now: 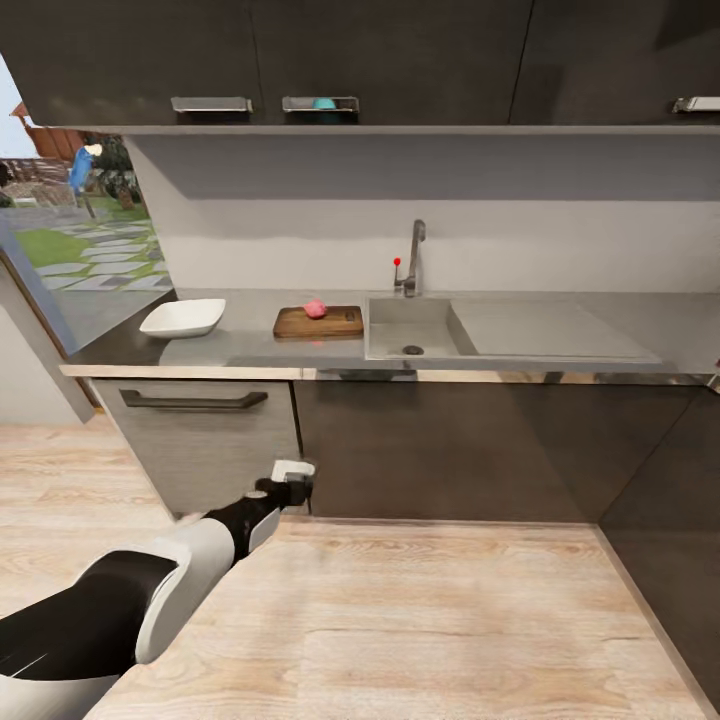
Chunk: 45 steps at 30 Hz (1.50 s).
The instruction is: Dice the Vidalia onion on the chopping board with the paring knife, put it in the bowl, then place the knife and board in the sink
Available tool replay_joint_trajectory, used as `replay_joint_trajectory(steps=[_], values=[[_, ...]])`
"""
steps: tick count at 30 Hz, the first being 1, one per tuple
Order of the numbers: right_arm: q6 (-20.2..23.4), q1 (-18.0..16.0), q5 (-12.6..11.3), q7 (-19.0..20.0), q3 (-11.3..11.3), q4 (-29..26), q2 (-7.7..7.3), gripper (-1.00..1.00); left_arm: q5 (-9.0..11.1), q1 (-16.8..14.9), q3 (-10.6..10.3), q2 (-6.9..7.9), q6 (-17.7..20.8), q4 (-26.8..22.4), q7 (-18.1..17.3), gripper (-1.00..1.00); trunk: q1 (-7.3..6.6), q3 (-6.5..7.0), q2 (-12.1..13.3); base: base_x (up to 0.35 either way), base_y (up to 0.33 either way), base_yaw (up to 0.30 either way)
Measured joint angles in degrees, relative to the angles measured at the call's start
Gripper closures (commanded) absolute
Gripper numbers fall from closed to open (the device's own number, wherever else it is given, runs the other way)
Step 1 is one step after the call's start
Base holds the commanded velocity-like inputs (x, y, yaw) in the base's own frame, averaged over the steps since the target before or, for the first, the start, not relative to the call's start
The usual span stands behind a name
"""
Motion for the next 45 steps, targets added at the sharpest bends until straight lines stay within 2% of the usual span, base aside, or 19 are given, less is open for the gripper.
replay_joint_trajectory(steps=[7,9,11,12,16,18,19,21,25,29,33,36,45], values=[[0.00,0.00,0.00,0.00,-0.06,-0.02,0.00,-1.00,0.04,7.07,0.02,0.39,-11.68,1.81,0.05,-1.00,0.00,0.00,0.00,0.000,0.000,0.000],[0.00,0.00,0.00,0.00,-0.08,-0.03,-0.04,-1.00,0.05,10.33,0.02,0.41,-16.10,1.90,0.12,-1.00,0.00,-0.01,0.00,0.000,0.000,0.000],[0.00,0.00,0.00,0.00,-0.08,-0.02,-0.04,-1.00,0.07,15.67,0.05,0.69,-22.66,1.98,0.36,-1.00,0.00,0.00,0.00,0.000,0.000,0.000],[0.00,0.00,0.00,0.00,-0.08,-0.02,-0.05,-1.00,0.06,16.37,0.04,0.86,-23.96,1.99,0.40,-1.00,0.00,0.00,0.00,0.000,0.000,0.000],[0.00,0.00,-0.01,0.00,-0.15,-0.03,-0.04,-1.00,0.18,24.50,0.16,2.49,-36.50,2.06,0.71,-1.00,0.00,0.00,0.00,0.000,0.000,0.000],[-0.05,0.00,0.02,0.01,-0.29,-0.63,-0.07,-1.00,0.20,28.63,0.18,3.02,-42.05,2.07,1.56,-1.00,0.00,0.00,0.00,0.000,0.000,0.000],[-0.07,0.00,0.04,0.01,-0.31,-1.05,-0.08,-1.00,0.17,29.86,0.15,3.10,-43.38,2.07,2.00,-1.00,0.00,0.00,0.00,0.000,0.000,0.000],[-0.08,0.00,0.06,0.03,-0.35,-2.27,-0.16,-1.00,0.15,31.07,0.14,3.16,-44.79,2.07,2.52,-1.00,0.00,0.00,0.00,0.000,0.000,0.000],[0.13,-0.01,0.16,0.01,-0.41,-8.59,-0.24,-1.00,0.17,33.88,0.15,3.54,-47.18,2.07,3.05,-1.00,0.00,0.00,0.00,0.000,0.000,0.000],[0.15,0.00,1.29,0.07,-0.36,-13.15,-0.31,-1.00,0.21,36.13,0.19,4.46,-50.89,2.07,3.24,-1.00,0.00,0.00,0.00,0.000,0.000,0.000],[-0.08,0.00,1.88,0.16,-0.29,-13.84,-0.34,-1.00,0.15,36.58,0.13,5.28,-51.19,2.03,3.40,-1.00,0.00,0.00,0.00,0.000,0.000,0.000],[-0.17,0.00,2.31,0.18,-0.24,-13.57,-0.58,-1.00,0.13,36.66,0.12,4.81,-49.77,1.99,3.43,-1.00,0.00,0.00,0.00,0.000,0.000,0.000],[-2.07,0.00,3.29,0.22,-0.18,-13.20,-0.78,-1.00,0.14,36.69,0.12,4.73,-47.86,1.98,3.43,-1.00,0.00,0.00,0.00,0.000,0.000,0.000]])
